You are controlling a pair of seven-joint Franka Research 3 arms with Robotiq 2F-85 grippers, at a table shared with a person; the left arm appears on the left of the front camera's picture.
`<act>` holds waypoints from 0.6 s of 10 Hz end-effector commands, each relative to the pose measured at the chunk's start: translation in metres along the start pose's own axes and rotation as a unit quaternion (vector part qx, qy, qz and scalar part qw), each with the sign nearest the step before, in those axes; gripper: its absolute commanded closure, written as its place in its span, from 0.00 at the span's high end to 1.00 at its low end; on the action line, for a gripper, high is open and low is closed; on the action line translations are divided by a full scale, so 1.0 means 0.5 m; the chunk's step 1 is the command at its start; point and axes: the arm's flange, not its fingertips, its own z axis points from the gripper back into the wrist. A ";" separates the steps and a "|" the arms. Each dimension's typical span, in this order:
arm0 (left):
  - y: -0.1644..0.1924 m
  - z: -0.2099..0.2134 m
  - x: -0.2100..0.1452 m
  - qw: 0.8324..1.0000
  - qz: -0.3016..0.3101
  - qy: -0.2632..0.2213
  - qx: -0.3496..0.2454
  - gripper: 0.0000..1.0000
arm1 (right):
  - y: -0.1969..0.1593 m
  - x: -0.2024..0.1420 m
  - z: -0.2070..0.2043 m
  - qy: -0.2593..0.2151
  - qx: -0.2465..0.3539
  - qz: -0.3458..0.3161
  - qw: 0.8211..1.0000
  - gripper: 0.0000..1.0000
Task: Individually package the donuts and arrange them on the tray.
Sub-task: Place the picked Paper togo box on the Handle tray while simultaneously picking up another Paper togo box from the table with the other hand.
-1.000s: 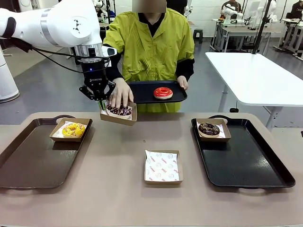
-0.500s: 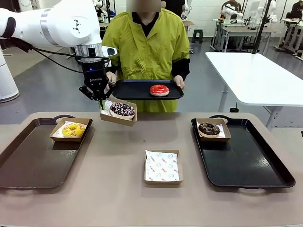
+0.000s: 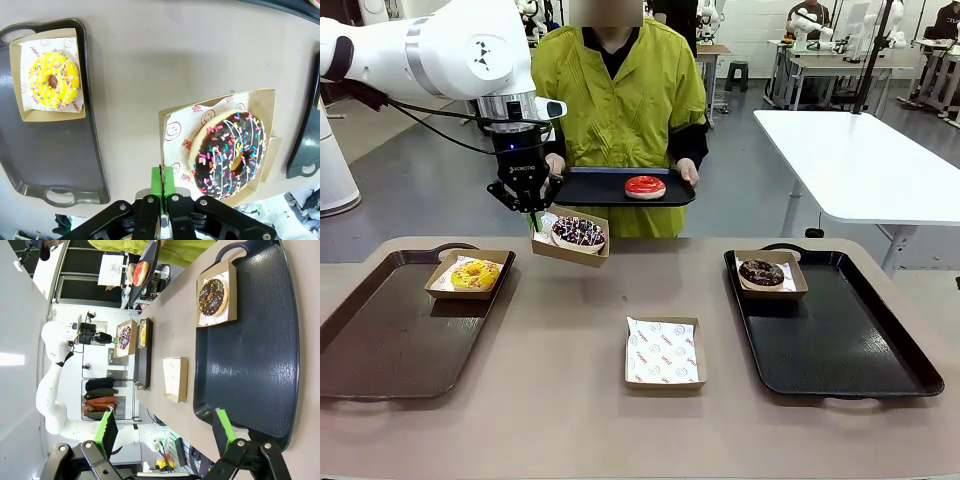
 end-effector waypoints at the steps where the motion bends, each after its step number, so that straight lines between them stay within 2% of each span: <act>1: 0.006 0.000 -0.010 1.000 0.001 -0.006 -0.001 0.00 | 0.006 -0.011 -0.003 0.001 0.002 -0.005 1.000 1.00; 2: 0.000 0.000 0.000 1.000 0.000 0.000 0.000 0.01 | 0.000 0.000 0.000 0.000 0.000 0.000 1.000 1.00; 4: 0.047 0.051 -0.028 0.999 -0.033 0.003 0.014 0.01 | 0.068 -0.007 -0.076 0.039 -0.085 0.030 0.995 1.00; 6: 0.116 0.106 -0.100 0.998 -0.060 -0.003 0.030 0.01 | 0.163 -0.020 -0.171 0.120 -0.173 0.026 0.977 1.00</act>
